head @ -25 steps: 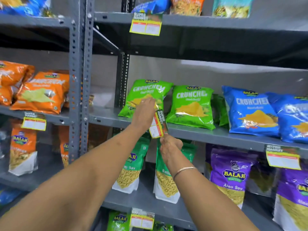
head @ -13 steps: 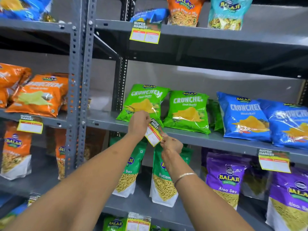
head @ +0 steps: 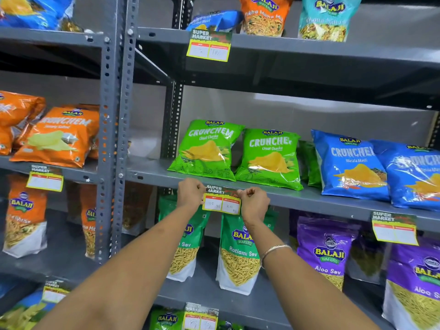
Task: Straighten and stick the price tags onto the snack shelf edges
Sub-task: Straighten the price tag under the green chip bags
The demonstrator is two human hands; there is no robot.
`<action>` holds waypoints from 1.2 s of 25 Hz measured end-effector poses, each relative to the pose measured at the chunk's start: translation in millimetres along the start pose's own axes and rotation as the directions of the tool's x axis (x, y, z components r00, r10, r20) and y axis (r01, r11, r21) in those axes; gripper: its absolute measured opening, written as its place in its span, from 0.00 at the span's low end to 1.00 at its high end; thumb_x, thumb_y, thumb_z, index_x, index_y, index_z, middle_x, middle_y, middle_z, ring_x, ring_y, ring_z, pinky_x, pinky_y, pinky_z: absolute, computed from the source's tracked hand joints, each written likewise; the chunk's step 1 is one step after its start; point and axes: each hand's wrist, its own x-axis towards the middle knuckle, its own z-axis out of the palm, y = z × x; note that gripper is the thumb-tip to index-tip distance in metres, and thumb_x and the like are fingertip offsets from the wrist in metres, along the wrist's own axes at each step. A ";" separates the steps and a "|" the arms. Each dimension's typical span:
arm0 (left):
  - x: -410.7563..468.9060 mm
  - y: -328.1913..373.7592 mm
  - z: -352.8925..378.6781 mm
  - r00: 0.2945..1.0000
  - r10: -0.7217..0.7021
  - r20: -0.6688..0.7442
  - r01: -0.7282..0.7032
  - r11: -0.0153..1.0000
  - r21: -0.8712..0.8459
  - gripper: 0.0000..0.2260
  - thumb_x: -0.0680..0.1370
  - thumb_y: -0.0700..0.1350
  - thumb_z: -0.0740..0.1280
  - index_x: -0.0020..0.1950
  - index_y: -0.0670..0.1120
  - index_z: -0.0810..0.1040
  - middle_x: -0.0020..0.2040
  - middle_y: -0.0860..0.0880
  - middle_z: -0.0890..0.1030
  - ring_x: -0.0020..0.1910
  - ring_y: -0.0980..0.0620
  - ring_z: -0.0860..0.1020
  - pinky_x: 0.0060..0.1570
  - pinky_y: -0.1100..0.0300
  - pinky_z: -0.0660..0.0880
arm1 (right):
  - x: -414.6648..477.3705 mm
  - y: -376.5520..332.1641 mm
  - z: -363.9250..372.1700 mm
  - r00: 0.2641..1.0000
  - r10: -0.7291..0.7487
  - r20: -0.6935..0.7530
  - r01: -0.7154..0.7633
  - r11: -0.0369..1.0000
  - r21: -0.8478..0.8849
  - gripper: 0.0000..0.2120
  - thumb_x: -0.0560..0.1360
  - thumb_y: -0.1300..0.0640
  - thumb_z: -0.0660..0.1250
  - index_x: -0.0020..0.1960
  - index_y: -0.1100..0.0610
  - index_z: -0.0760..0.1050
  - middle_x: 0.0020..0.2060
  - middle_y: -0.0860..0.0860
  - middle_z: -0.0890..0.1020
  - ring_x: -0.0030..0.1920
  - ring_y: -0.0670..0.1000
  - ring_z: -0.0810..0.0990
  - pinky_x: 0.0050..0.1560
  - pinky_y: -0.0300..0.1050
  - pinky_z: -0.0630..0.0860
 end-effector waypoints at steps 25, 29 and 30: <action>21.3 5.9 0.3 0.994 0.001 0.106 -0.022 0.979 0.202 0.07 0.76 0.41 0.69 0.39 0.39 0.78 0.37 0.39 0.79 0.29 0.46 0.77 0.46 0.46 0.83 | 20.3 -12.9 -7.5 0.979 -0.121 0.163 0.189 0.834 -0.517 0.17 0.70 0.49 0.73 0.38 0.61 0.70 0.45 0.61 0.84 0.39 0.58 0.77 0.36 0.46 0.68; 22.1 5.8 -0.9 0.996 -0.005 0.084 -0.013 0.978 0.209 0.10 0.75 0.42 0.71 0.36 0.38 0.78 0.36 0.38 0.78 0.33 0.45 0.77 0.47 0.43 0.83 | 23.9 -8.3 -8.7 0.977 -0.091 0.192 0.174 0.863 -0.474 0.16 0.72 0.50 0.72 0.37 0.61 0.71 0.41 0.60 0.83 0.38 0.57 0.78 0.36 0.48 0.74; 23.6 5.0 -1.9 0.997 -0.010 0.076 -0.007 0.975 0.220 0.11 0.74 0.43 0.71 0.37 0.36 0.79 0.35 0.38 0.79 0.33 0.45 0.78 0.46 0.43 0.83 | 25.4 -8.3 -9.6 0.978 -0.076 0.195 0.157 0.882 -0.445 0.15 0.72 0.51 0.71 0.38 0.62 0.73 0.42 0.60 0.84 0.39 0.58 0.81 0.38 0.49 0.77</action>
